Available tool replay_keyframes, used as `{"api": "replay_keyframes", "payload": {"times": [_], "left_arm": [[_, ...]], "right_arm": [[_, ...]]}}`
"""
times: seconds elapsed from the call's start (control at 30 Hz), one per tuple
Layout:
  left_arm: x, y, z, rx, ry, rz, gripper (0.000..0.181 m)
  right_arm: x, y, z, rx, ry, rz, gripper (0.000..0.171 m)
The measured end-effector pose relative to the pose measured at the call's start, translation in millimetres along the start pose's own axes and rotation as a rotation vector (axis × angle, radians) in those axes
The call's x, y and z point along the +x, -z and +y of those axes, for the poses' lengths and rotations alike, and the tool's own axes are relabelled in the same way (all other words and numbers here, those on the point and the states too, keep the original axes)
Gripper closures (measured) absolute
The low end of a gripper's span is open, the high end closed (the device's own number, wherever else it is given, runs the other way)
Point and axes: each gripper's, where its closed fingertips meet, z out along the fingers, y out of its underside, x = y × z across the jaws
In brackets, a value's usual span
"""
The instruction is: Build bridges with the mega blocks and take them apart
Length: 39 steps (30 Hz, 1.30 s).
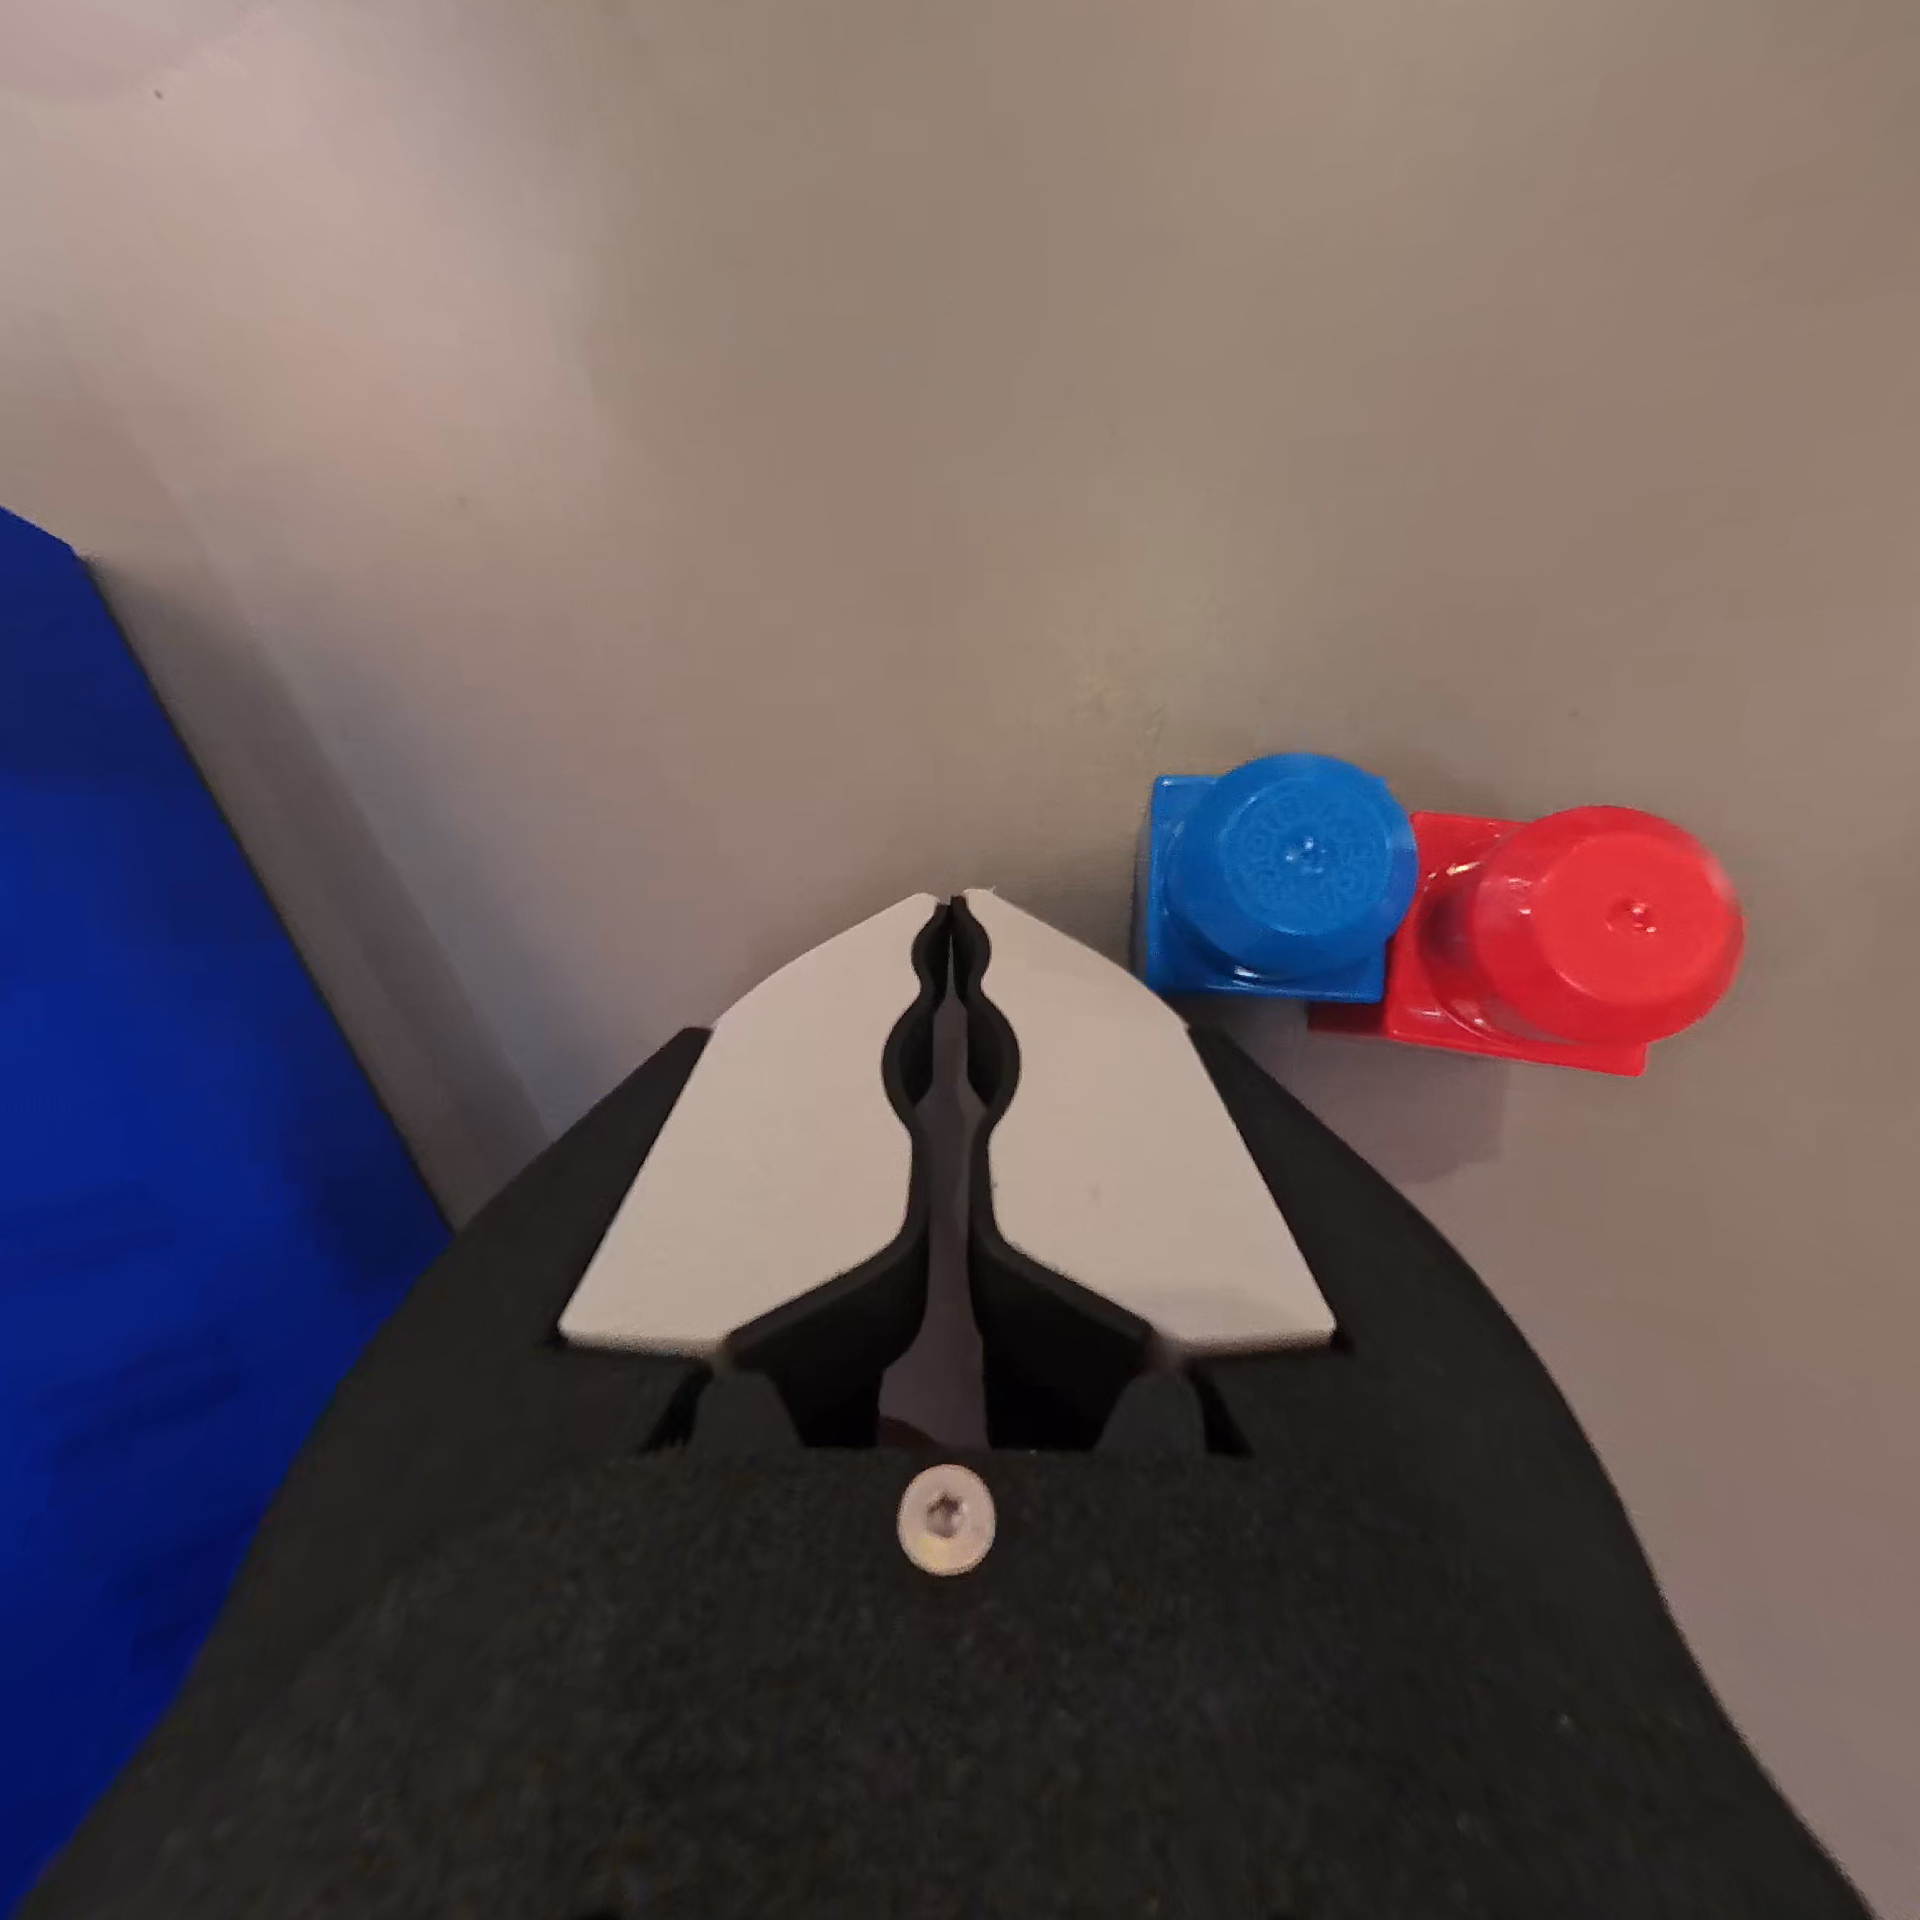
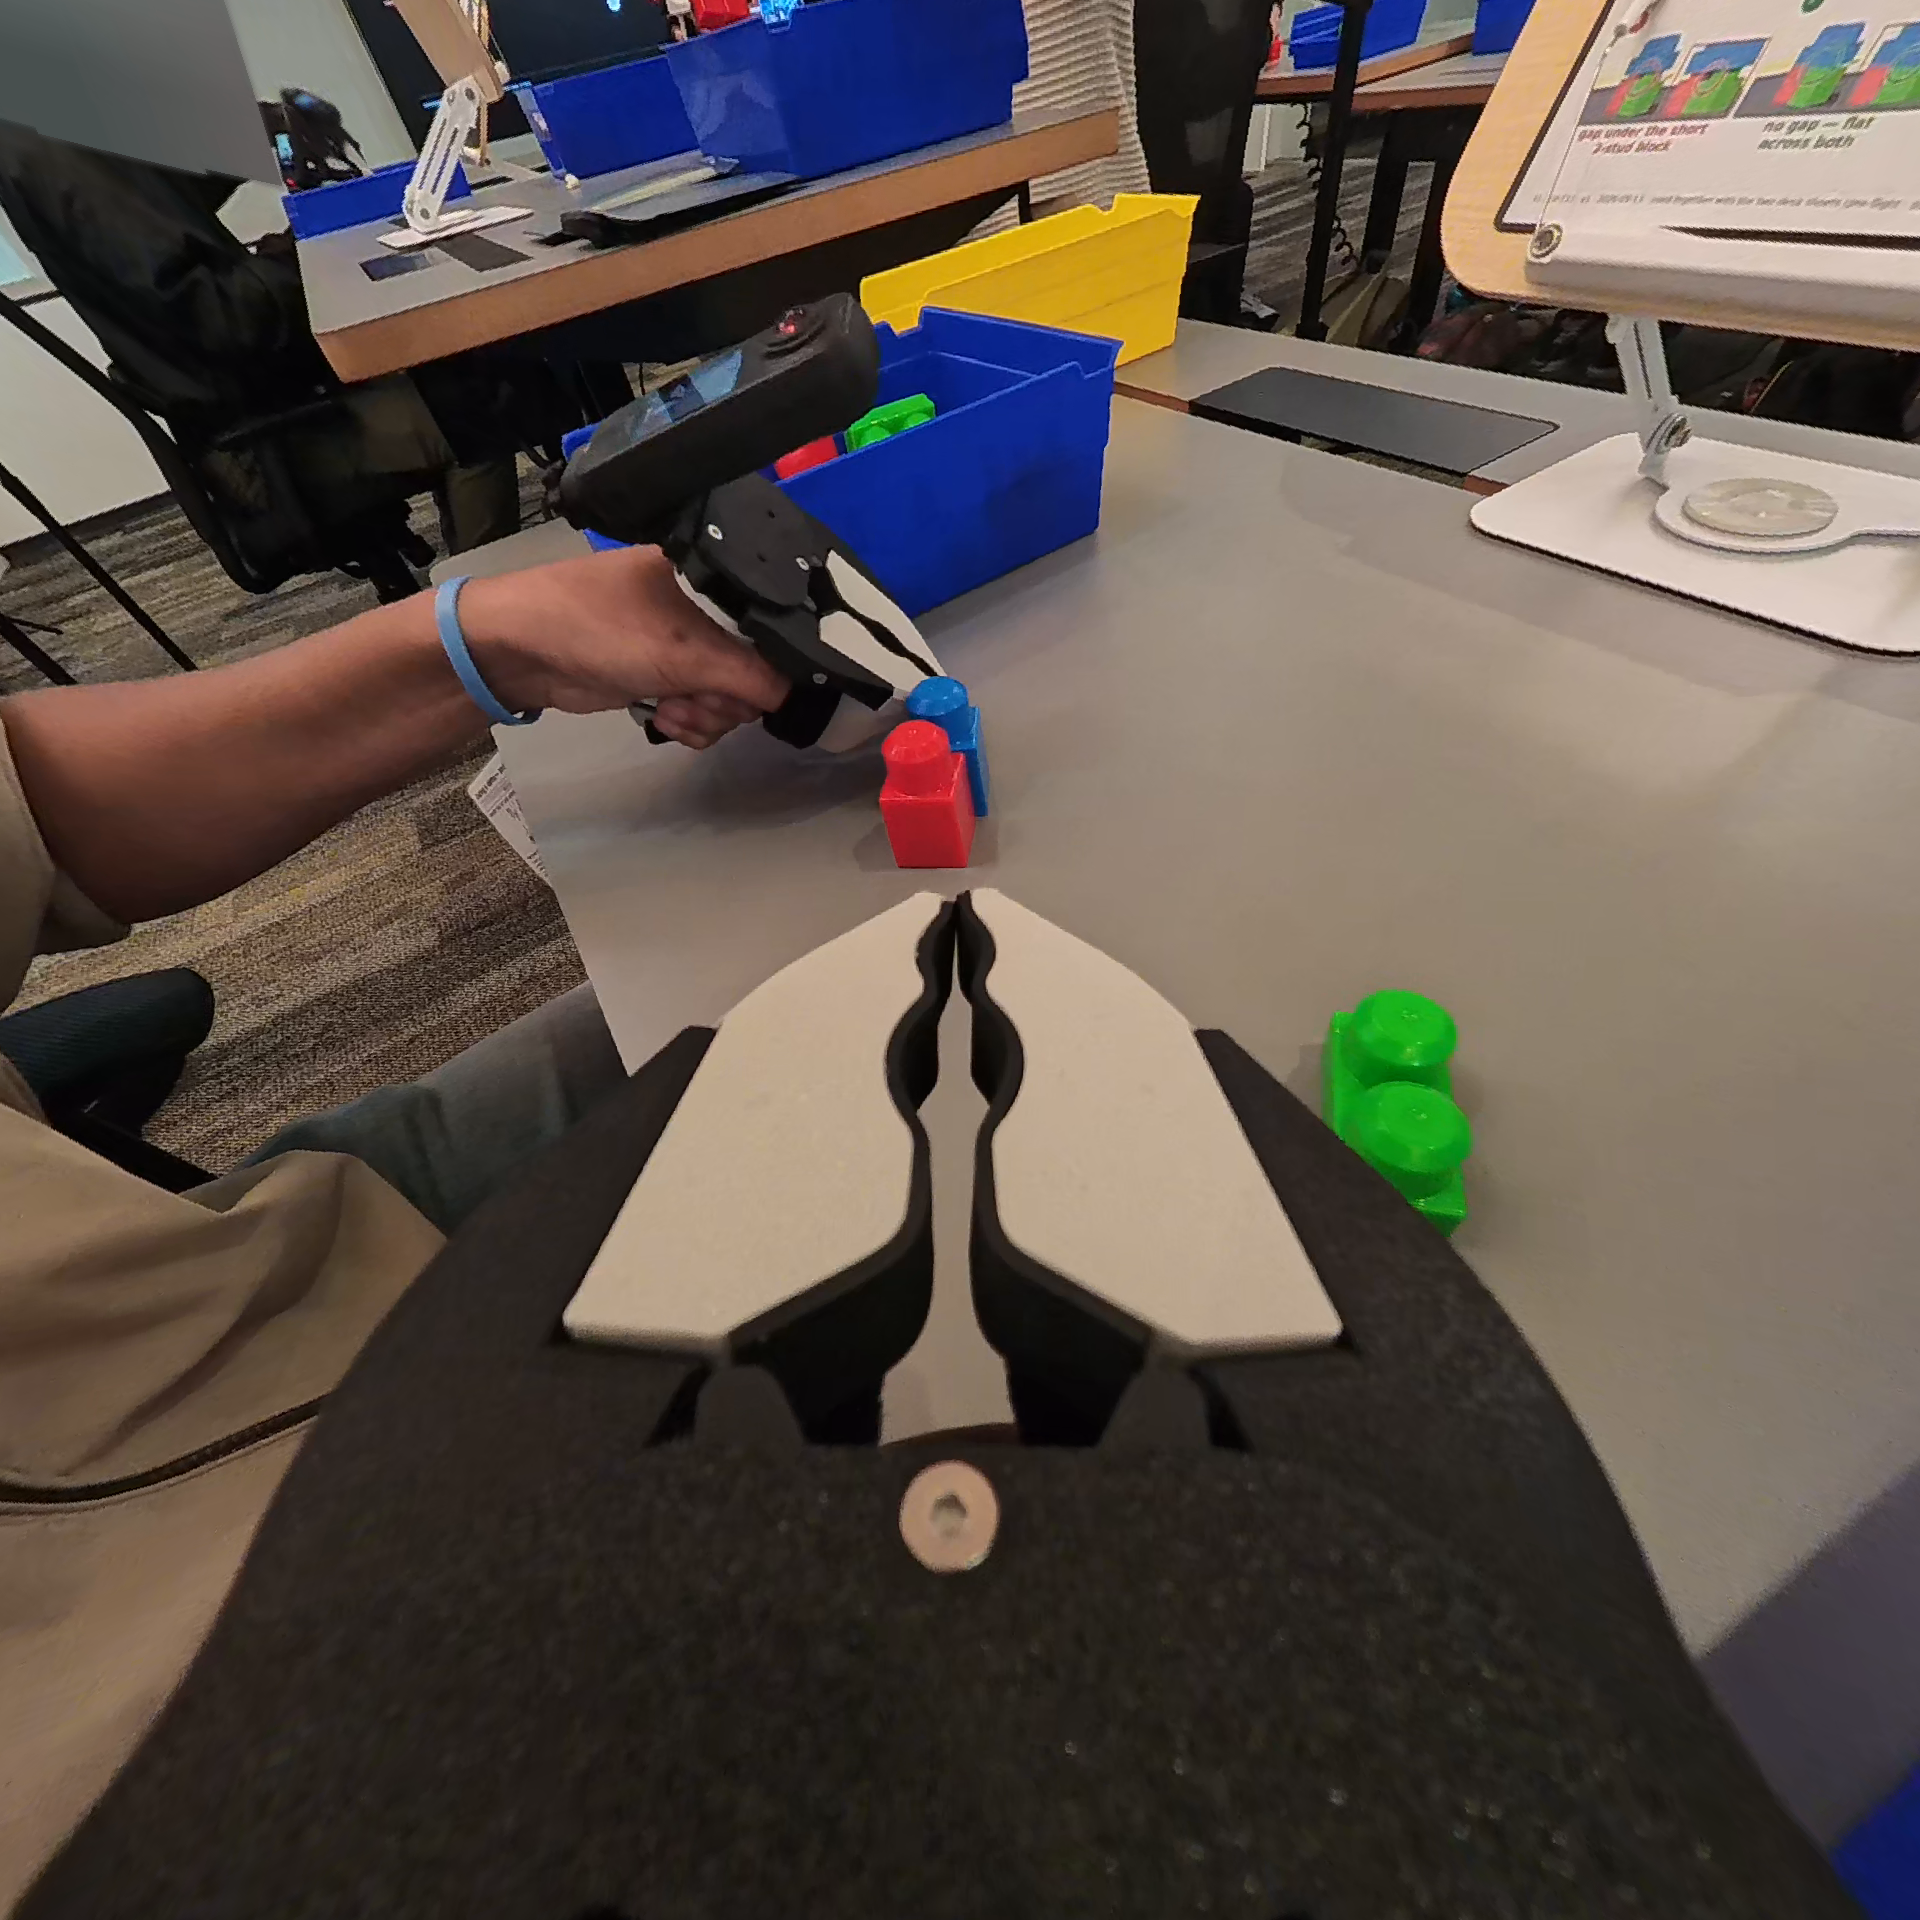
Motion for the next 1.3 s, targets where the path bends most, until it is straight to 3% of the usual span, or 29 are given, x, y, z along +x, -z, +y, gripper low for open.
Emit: {"api": "replay_keyframes", "payload": {"times": [0.1, 0.23, 0.43, 0.73, 1.3], "left_arm": [[-8, 8, 2, 0.008, -0.025, -0.07, 0.172], [9, 45, 1, 0.168, -0.042, -0.079, 0.16], [76, 75, 14, 0.316, 0.133, 0.181, 0.115], [66, 60, 23, 0.305, 0.192, 0.133, 0.091], [62, 10, 1, 0.145, 0.042, 0.176, 0.076]], "right_arm": [[0, 0, 0, -0.001, 0.001, -0.001, 0.171], [1, -1, 2, -0.005, -0.001, 0.001, 0.171], [0, -1, 2, -0.008, 0.01, 0.003, 0.171], [-8, 0, -2, -0.01, 0.036, 0.004, 0.171], [-10, 3, -4, -0.012, 0.056, 0.0, 0.171]]}}
